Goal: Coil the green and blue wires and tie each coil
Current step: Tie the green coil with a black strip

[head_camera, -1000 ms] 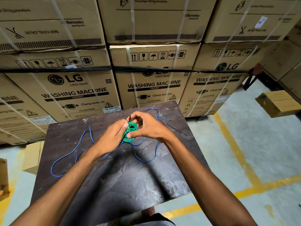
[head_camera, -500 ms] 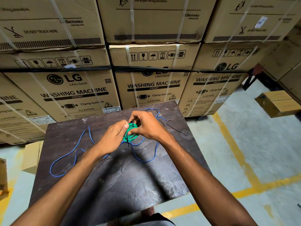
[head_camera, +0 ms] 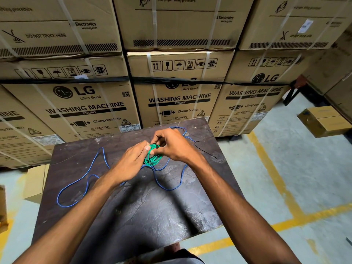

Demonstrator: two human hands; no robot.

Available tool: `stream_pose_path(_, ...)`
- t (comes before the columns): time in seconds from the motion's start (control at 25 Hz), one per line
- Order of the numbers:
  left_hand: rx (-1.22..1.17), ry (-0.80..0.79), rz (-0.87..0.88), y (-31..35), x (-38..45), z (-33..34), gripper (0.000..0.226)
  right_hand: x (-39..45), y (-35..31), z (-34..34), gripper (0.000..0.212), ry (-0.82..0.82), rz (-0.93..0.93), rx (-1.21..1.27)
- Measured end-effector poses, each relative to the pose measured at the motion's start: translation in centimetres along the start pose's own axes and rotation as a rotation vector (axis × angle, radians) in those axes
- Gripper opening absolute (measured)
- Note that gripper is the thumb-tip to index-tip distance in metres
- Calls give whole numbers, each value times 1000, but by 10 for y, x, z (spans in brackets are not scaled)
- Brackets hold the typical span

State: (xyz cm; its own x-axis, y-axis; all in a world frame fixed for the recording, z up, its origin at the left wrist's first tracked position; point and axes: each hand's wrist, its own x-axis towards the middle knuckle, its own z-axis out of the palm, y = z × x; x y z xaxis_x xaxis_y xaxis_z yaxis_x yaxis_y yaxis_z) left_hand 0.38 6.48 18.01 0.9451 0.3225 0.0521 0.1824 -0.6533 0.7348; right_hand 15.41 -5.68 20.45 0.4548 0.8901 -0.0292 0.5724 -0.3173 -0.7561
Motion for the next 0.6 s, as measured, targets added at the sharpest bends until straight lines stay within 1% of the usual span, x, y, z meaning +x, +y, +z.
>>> stream_pose_path(0.12, 5, -8, -6, -1, 0, -2, 39, 3, 0, 2, 21, 17, 14, 3)
stream_pose_path(0.32, 39, -22, -6, 1, 1, -7, 37, 6, -6, -3, 19, -3, 12, 49)
stream_pose_path(0.4, -11, -9, -33, 0, 1, -6, 34, 4, -8, -8, 25, -19, 17, 120)
stream_pose_path(0.48, -53, 6, -72, 0, 1, -5, 35, 0, -9, -12, 36, -21, 30, 253)
stream_pose_path(0.52, -61, 12, -90, 0, 1, -5, 36, -4, -9, -12, 40, 6, 28, 289)
stream_pose_path(0.6, -70, 27, -115, -1, 1, -5, 34, -11, -7, -7, 37, 170, -65, 217)
